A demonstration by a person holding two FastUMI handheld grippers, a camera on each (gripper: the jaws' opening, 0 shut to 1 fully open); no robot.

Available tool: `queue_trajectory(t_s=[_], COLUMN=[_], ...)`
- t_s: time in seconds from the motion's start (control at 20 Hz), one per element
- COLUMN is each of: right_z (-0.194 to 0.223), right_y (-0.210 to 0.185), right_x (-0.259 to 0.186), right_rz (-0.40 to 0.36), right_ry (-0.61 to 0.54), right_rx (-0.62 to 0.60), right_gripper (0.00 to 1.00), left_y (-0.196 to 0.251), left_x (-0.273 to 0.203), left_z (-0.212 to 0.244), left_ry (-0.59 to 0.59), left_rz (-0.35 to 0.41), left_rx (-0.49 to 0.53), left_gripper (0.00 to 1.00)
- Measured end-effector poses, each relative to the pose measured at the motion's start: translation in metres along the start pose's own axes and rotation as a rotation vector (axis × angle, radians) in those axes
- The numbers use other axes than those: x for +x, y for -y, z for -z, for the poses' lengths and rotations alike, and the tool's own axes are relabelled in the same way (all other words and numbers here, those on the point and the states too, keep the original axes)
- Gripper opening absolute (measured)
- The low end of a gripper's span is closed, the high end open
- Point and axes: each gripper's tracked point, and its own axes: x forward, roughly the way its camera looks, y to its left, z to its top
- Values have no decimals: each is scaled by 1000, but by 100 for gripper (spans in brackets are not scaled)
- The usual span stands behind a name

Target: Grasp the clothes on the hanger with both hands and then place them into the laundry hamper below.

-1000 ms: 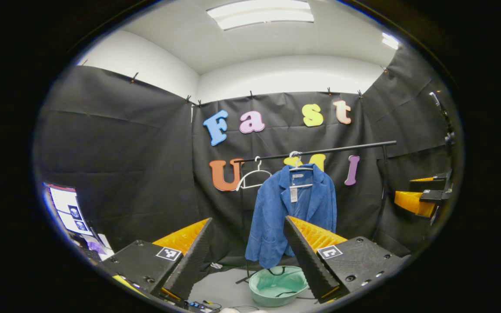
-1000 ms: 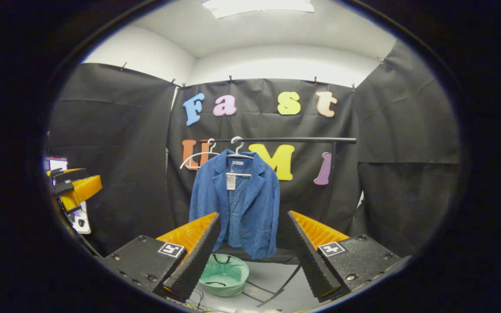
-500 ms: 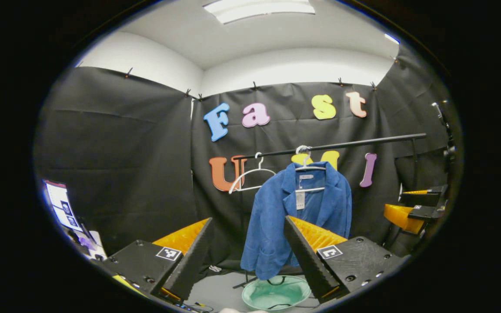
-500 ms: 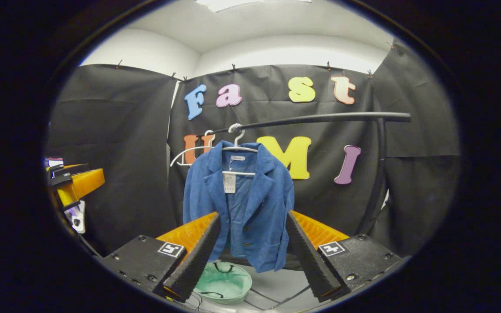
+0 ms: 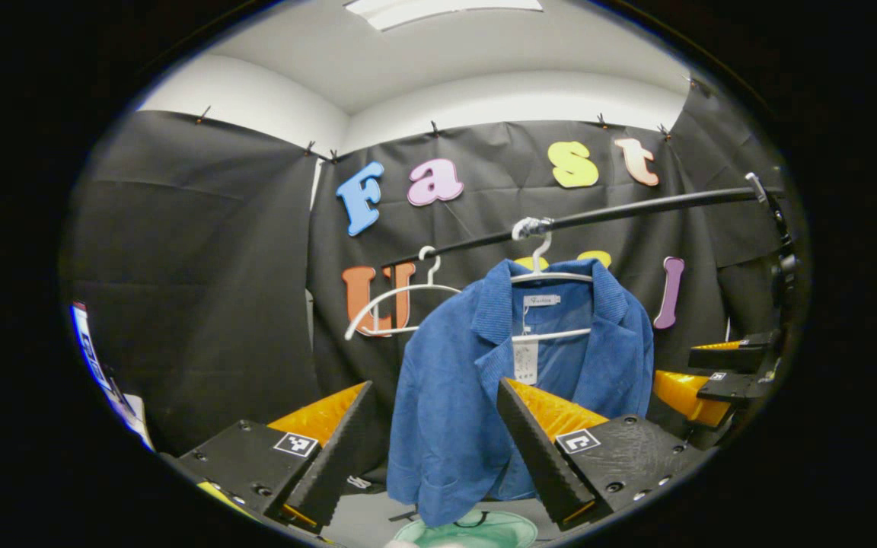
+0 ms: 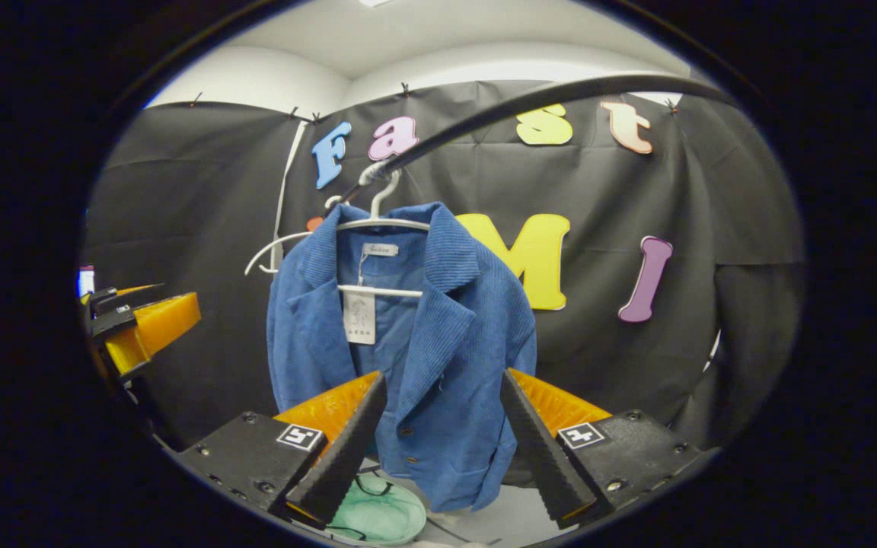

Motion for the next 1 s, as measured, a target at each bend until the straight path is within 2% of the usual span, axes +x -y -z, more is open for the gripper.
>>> queue_trajectory(t_s=[0.3, 0.6, 0.65, 0.7, 0.75, 0.8, 0.85, 0.95, 1.0], right_z=[-15, -26, -26, -26, -26, -24, -22, -24, -22], right_y=[-7, -14, -14, -15, -15, -15, -14, -12, -12], right_x=[71, 108, 113, 117, 121, 124, 128, 131, 133], right_rz=[-5, 10, 15, 20, 27, 30, 42, 53, 52], right_ry=[37, 47, 46, 47, 42, 39, 37, 33, 34], right_rx=[10, 25, 34, 40, 43, 47, 51, 70, 78], right_gripper=[98, 97, 95, 94, 92, 87, 87, 77, 69], left_y=[18, 44, 48, 52, 56, 59, 59, 55, 53], left_x=[86, 126, 130, 133, 140, 145, 150, 158, 160], left_z=[27, 33, 32, 33, 33, 34, 37, 36, 38], left_ry=[-25, -29, -29, -27, -27, -29, -28, -37, -43], left_rz=[0, 14, 22, 24, 27, 27, 20, 8, 6], left_rx=[-78, -96, -95, -93, -91, -87, -84, -90, -96], left_gripper=[100, 96, 100, 96, 96, 92, 92, 100, 100])
